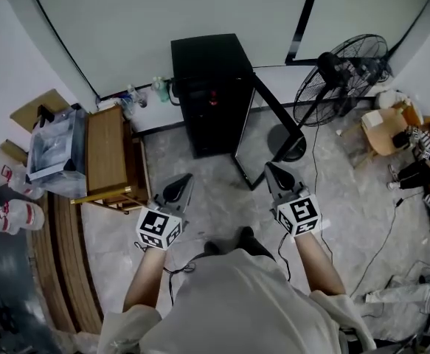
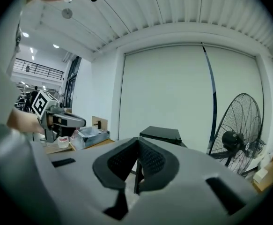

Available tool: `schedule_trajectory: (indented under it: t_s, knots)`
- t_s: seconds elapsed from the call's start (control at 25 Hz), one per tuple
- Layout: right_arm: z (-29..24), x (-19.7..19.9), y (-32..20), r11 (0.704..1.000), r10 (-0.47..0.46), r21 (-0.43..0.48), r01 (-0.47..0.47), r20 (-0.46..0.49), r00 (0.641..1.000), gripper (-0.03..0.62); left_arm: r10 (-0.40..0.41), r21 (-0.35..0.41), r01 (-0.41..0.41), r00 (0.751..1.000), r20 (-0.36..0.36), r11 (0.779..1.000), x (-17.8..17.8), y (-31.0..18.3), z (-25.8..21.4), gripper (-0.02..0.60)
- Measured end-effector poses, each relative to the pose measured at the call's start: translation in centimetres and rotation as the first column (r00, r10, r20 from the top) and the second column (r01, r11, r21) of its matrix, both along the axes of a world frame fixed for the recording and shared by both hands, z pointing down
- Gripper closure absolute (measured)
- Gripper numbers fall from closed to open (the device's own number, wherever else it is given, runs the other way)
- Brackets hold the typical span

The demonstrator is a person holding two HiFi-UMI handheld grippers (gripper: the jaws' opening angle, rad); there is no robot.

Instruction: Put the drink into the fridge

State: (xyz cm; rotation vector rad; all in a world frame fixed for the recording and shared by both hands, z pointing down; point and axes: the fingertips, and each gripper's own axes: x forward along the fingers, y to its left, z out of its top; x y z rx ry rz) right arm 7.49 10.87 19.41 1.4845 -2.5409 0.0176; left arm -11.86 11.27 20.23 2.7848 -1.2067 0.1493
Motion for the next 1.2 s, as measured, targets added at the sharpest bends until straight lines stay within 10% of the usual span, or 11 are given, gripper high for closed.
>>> schedule_trajectory:
  t_s: [1.2]
  knots:
    - [-1.3,7.8,1.9,0.998,-0.068,0.006,0.068,0.065,0.996,0.599,-0.072,0.003,0.072,0.997,-0.036,0.997,7.0,2.5,-1.2,0.574]
